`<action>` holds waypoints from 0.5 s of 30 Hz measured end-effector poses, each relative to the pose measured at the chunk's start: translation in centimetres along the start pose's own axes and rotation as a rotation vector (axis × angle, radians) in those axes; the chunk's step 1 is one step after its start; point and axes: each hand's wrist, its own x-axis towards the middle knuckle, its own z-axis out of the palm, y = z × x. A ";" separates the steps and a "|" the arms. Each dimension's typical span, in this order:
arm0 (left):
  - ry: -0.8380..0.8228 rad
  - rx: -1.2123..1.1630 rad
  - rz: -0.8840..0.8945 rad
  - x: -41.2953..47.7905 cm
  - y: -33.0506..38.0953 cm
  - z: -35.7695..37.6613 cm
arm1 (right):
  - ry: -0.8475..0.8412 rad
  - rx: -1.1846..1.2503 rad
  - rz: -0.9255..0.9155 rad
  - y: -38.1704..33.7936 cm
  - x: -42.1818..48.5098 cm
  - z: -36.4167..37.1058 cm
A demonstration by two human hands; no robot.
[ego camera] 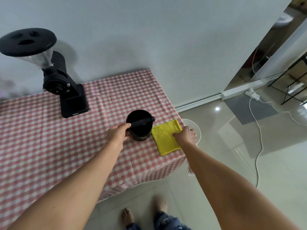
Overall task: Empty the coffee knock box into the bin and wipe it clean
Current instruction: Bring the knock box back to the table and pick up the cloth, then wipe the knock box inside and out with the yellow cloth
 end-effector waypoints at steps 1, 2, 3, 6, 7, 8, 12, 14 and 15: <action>0.000 0.001 -0.001 0.1 -0.1 -0.1 | -0.009 -0.007 0.019 0.1 0.0 0.1; -0.001 0.004 -0.002 0.2 -0.2 -0.1 | -0.013 -0.014 0.035 0.2 0.0 0.3; -0.005 0.009 -0.003 0.3 -0.3 -0.2 | -0.013 -0.025 0.047 0.2 0.1 0.4; -0.016 0.007 -0.013 0.5 -0.4 -0.3 | -0.013 -0.056 0.059 0.3 0.2 0.8; -0.020 0.004 -0.018 0.5 -0.3 -0.2 | -0.016 -0.050 0.060 0.3 0.3 0.9; -0.024 0.002 -0.022 0.5 -0.3 -0.2 | -0.021 -0.043 0.053 0.3 0.4 0.9; -0.045 0.014 -0.047 0.6 -0.1 -0.2 | -0.065 0.044 -0.022 0.2 0.4 0.9; -0.060 0.047 -0.074 0.7 0.1 -0.1 | -0.116 0.171 -0.042 -0.1 0.2 0.8; -0.067 0.062 -0.088 0.8 0.3 -0.1 | -0.148 0.235 -0.041 -0.4 0.0 0.7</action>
